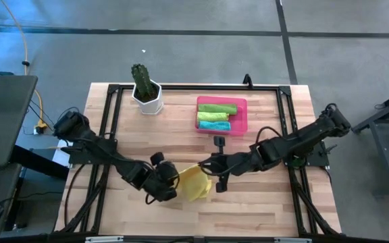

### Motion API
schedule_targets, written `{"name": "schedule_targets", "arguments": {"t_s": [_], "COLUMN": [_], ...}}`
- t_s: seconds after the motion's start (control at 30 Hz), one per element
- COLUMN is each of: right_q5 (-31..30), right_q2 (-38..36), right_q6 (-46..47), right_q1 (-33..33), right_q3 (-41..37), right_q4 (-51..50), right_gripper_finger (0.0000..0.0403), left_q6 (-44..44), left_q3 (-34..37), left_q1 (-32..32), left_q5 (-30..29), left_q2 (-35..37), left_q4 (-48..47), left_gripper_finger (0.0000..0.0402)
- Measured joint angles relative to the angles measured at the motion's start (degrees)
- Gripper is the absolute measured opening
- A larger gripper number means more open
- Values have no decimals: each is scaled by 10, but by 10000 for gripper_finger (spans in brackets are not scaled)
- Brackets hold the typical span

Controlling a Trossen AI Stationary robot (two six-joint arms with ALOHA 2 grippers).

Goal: Roll microfiber towels into tight, uniform cylinder then place into a basket
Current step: Roll the yellow microfiber cloth

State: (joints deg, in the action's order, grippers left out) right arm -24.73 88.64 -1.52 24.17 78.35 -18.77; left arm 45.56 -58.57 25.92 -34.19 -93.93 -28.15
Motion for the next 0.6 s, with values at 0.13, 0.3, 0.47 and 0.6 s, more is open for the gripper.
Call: {"name": "schedule_targets", "arguments": {"t_s": [0.13, 0.3, 0.47, 0.6], "right_q5": [-19, -35, -42, -48], "right_q2": [-11, -14, -15, -15], "right_q6": [0, 0, 0, 0], "right_q1": [3, 2, 1, 1], "right_q3": [0, 0, 0, 0], "right_q4": [-18, -32, -33, -28], "right_gripper_finger": [0, 0, 0, 0], "left_q6": [19, 25, 25, 27], "left_q3": [14, 16, 16, 16], "left_q1": [20, 47, 64, 67], "left_q5": [12, 23, 21, 26], "left_q2": [0, 0, 0, 0], "left_q4": [8, 19, 40, 41], "left_gripper_finger": [98, 84, 79, 79]}}
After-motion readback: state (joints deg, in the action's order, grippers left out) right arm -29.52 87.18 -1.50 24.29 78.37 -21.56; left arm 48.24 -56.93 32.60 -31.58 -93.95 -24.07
